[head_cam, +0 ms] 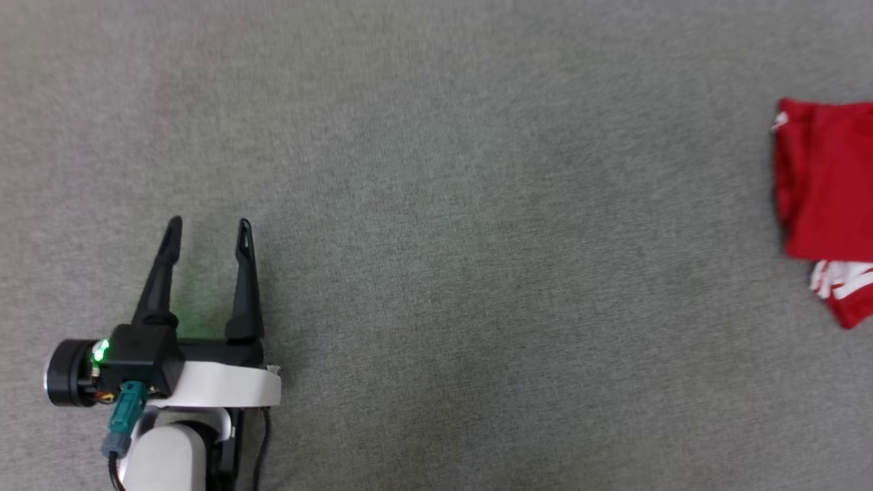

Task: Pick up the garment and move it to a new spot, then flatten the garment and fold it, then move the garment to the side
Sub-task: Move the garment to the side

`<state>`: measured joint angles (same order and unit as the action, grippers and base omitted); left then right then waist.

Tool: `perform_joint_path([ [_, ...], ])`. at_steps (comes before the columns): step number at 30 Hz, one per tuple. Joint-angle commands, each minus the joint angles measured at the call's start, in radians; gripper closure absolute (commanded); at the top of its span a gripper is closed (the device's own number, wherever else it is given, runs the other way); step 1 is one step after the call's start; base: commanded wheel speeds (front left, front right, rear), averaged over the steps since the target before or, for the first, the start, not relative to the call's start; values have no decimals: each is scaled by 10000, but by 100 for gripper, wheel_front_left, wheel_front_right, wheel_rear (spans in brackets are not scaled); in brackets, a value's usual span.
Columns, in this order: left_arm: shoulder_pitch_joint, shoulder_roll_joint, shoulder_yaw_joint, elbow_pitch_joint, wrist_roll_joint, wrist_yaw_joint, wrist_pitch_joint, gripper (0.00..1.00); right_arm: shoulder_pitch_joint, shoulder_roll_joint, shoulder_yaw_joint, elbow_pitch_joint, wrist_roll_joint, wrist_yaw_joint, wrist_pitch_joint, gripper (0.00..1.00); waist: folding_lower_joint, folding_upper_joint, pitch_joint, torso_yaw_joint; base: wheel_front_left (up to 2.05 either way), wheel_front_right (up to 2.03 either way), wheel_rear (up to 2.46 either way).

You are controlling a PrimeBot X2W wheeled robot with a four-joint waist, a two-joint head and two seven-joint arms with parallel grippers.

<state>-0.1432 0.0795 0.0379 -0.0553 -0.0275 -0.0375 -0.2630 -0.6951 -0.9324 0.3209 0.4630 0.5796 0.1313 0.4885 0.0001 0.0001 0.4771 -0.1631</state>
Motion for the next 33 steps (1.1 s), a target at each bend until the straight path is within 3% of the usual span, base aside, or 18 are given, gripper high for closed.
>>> perform_joint_path([
  [1, -168, 50, 37, -57, 76, -41, -22, 0, -307, 105, -205, 251, -240, -11, -128, 100, -1, -1, 432, 55, 0, 0, 0],
  [9, -267, 166, 196, -94, 63, -110, -22, 0, -738, 781, -834, 1401, -1033, -11, -575, 100, -1, -1, 599, 14, 0, 0, 0],
  [10, -258, 160, 194, -59, 72, -103, -22, 0, -712, 909, -895, 1588, -1150, -11, -565, 56, -1, -1, 540, 15, 0, 0, 0],
  [11, -246, 148, 195, -25, 82, -91, -22, 0, -684, 1013, -876, 1695, -1259, -11, -567, 0, -1, -1, 442, 19, 0, 0, 0],
  [18, 156, -19, 137, 129, 0, 43, -22, 0, -935, 1338, -1759, 1869, -3032, -11, -2311, 0, -1, -1, -632, 123, 0, 0, 0],
  [24, 659, -140, 113, 206, -156, 211, -22, 0, -661, 2443, -2850, 998, -4041, -12, -4537, 0, -1, -1, -1615, 307, 0, 0, 0],
  [33, 1318, -255, 25, 269, -362, 459, -22, 0, 1100, 5196, -3837, -1542, -5231, -9, -7234, 0, -1, -1, -2807, 955, 0, 0, 0],
])
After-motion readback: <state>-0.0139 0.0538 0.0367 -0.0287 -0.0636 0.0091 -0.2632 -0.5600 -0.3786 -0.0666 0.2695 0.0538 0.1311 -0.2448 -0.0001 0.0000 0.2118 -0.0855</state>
